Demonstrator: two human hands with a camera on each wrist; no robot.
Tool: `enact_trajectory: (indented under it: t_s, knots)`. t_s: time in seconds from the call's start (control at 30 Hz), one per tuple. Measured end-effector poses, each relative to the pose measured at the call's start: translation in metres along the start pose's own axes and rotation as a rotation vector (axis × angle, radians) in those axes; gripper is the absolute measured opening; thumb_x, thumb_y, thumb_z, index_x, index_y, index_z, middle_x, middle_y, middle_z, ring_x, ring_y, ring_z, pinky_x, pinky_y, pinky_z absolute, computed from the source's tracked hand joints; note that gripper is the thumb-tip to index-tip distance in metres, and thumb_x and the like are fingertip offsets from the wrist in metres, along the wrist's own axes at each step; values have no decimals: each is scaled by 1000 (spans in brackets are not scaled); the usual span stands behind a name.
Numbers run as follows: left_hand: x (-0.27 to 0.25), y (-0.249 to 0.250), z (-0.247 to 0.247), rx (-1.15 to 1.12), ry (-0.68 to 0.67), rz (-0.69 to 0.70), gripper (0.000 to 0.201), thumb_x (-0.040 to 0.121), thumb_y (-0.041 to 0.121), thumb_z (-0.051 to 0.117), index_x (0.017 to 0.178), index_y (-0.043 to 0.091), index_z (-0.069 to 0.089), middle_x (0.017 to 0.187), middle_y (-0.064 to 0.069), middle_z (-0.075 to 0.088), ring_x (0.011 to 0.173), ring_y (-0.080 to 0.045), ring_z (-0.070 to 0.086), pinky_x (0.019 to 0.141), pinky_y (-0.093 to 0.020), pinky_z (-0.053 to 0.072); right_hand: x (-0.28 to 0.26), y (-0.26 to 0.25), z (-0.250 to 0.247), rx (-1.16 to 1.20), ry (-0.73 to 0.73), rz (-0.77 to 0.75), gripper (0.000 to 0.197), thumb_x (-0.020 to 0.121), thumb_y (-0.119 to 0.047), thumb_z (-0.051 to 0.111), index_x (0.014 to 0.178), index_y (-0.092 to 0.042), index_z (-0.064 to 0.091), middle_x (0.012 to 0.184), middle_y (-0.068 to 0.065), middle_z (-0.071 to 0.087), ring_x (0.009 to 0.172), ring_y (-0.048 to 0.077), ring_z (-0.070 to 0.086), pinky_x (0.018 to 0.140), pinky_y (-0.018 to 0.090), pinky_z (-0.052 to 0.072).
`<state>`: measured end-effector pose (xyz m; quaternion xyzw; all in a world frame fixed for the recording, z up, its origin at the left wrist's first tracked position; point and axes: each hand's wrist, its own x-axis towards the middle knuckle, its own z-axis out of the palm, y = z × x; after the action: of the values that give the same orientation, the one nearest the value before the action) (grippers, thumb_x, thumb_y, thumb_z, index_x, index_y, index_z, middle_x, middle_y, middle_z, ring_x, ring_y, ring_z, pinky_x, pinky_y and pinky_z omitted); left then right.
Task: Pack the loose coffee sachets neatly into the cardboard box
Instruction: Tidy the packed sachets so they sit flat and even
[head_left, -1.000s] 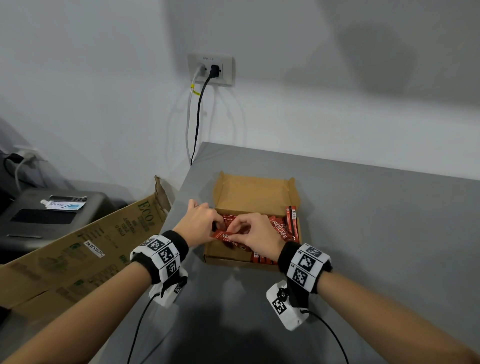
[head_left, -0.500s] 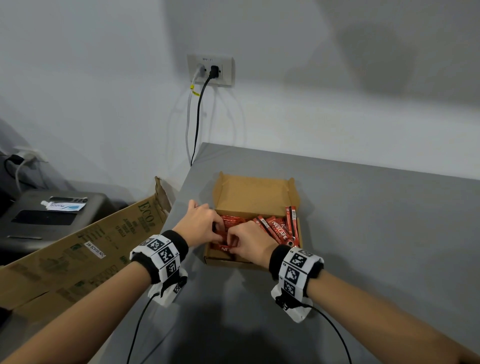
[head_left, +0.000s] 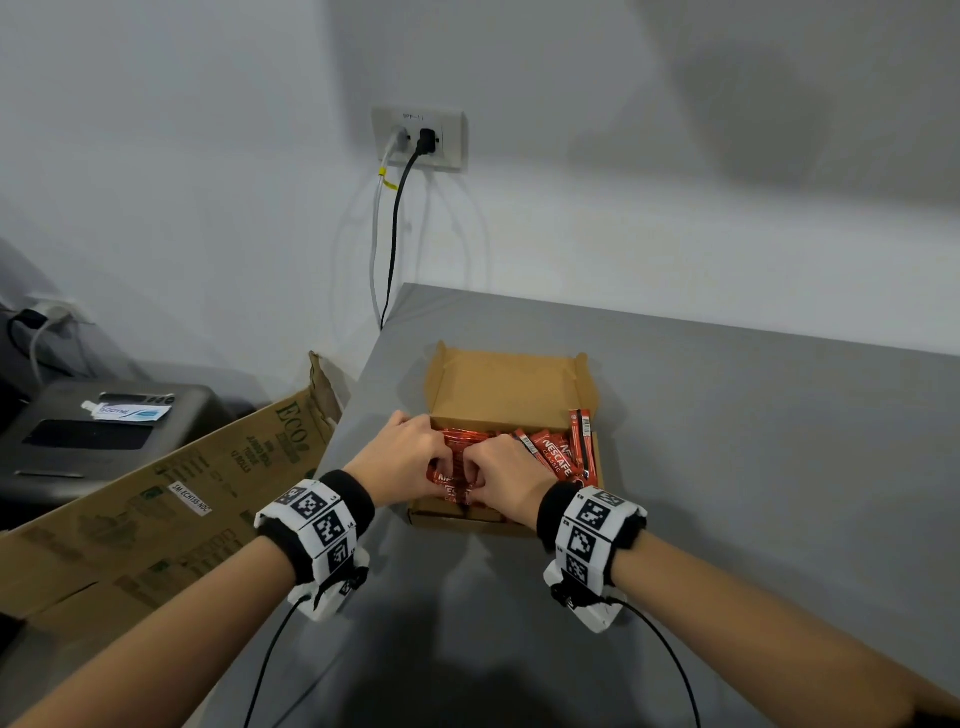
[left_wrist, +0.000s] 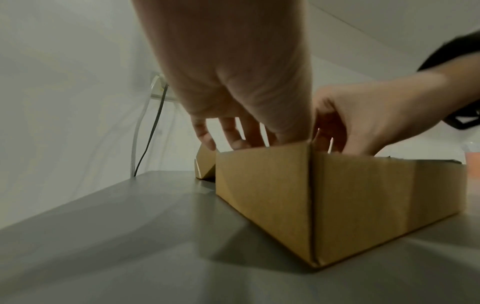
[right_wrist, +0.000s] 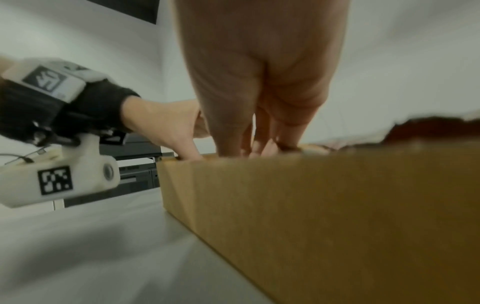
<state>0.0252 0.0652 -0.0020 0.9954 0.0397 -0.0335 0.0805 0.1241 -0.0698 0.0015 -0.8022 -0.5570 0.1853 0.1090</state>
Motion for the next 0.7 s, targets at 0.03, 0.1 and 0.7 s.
enact_trajectory:
  t_s: [0.03, 0.1, 0.7]
  knots:
    - [0, 0, 1, 5, 1, -9, 24, 83, 45, 60, 90, 24, 70, 96, 11, 64, 100, -11, 45, 81, -25, 22, -2, 1, -1, -33, -3, 1, 12, 81, -13, 66, 91, -7, 63, 99, 10, 65, 97, 27, 58, 83, 35, 46]
    - [1, -1, 3, 14, -9, -24, 21, 84, 43, 60, 90, 25, 69, 97, 11, 64, 101, -12, 44, 84, -27, 24, -7, 2, -3, -148, 0, -13, 12, 84, -14, 62, 94, -9, 62, 103, 10, 64, 99, 28, 57, 81, 34, 42]
    - [8, -4, 18, -31, 59, 13, 37, 81, 48, 62, 110, 26, 56, 112, 8, 53, 104, -10, 51, 90, -30, 27, -24, 24, -17, -88, 298, 101, 34, 97, -42, 39, 90, -16, 59, 83, -1, 64, 74, 15, 60, 70, 32, 51]
